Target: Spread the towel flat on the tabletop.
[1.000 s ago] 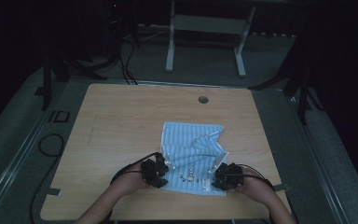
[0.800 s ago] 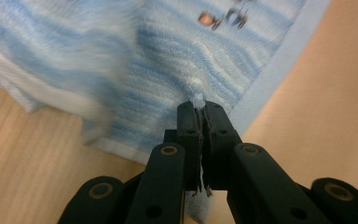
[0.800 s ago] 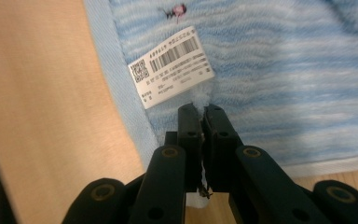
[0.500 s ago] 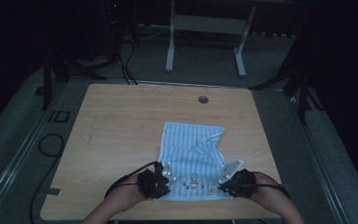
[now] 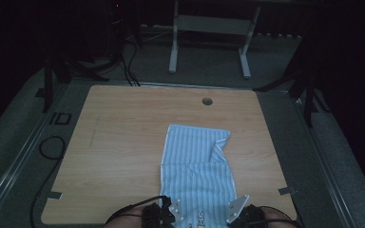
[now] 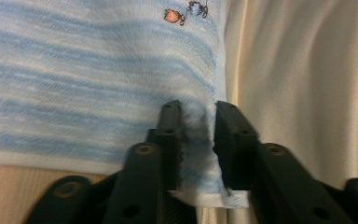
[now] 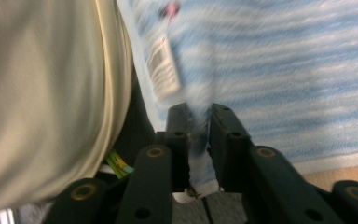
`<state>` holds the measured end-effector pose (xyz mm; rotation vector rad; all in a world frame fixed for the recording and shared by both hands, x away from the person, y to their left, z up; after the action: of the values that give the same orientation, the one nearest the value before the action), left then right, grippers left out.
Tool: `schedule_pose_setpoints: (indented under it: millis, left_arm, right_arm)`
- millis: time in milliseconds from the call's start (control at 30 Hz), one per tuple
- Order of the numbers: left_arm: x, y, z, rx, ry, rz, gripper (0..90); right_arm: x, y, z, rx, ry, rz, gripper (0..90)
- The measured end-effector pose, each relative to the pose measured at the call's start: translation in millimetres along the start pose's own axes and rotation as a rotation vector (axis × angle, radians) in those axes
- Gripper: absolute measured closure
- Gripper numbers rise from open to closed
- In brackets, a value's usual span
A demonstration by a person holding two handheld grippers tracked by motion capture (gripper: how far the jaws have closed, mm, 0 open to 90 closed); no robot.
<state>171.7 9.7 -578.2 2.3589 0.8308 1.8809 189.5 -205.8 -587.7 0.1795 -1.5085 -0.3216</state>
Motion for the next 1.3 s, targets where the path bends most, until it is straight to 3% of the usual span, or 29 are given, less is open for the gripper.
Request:
schedule_pose_setpoints:
  millis: [133, 233, 333, 433, 567, 633, 800, 933, 967, 1267, 1300]
  left_arm:
    - [14.3, 8.6, 15.6, 0.005, 0.065, -0.048, 60.3]
    - [22.8, 18.8, 40.6, 0.024, 0.130, -0.083, 59.6]
    - [19.4, 28.0, 62.1, 0.060, 0.147, -0.104, 62.9]
    - [3.2, 33.1, 82.2, 0.092, 0.140, -0.077, 64.8]
    - [-12.5, 32.8, 99.8, 0.119, 0.155, -0.031, 64.7]
    - [-12.3, 35.3, 104.4, 0.134, 0.148, -0.052, 64.9]
    - [-9.4, 39.6, 120.2, 0.161, 0.176, -0.067, 64.9]
    - [-7.9, 44.2, 130.1, 0.176, 0.168, -0.076, 64.6]
    - [-6.3, 47.7, 139.5, 0.195, 0.168, -0.080, 64.6]
    - [-3.0, 62.2, 166.3, 0.219, 0.188, -0.076, 63.7]
    - [-2.4, 64.6, 171.1, 0.224, 0.197, -0.078, 63.7]
  right_arm:
    - [20.1, 5.3, -28.2, -0.057, -0.110, -0.068, 63.2]
    - [33.2, 10.0, -60.5, -0.105, -0.189, -0.097, 69.9]
    - [28.9, 15.2, -82.8, -0.126, -0.200, -0.100, 75.8]
    - [13.7, 16.8, -100.0, -0.135, -0.197, -0.073, 77.1]
    - [-8.8, 13.3, -117.6, -0.155, -0.188, -0.026, 75.4]
    - [-15.3, 10.6, -123.7, -0.162, -0.191, -0.004, 74.2]
    - [-15.1, 12.1, -138.4, -0.180, -0.194, -0.031, 73.6]
    - [-14.6, 13.1, -151.4, -0.190, -0.199, -0.031, 73.6]
    - [-14.4, 14.7, -162.9, -0.199, -0.207, -0.028, 73.2]
    - [-13.3, 18.6, -197.9, -0.235, -0.221, -0.029, 72.4]
    - [-12.6, 19.2, -209.4, -0.241, -0.237, -0.021, 71.5]
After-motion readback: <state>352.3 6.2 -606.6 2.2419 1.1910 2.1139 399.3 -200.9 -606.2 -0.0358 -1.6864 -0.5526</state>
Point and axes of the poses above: each handheld gripper's, and its own axes: x roughly backward along the jaws, y roughly out of its top, z roughly to its left, the point moved 9 cm from there along -x, roughly forward along the jaws, and after that the axes turned 7 degrees about x, right-handed, at the moved point
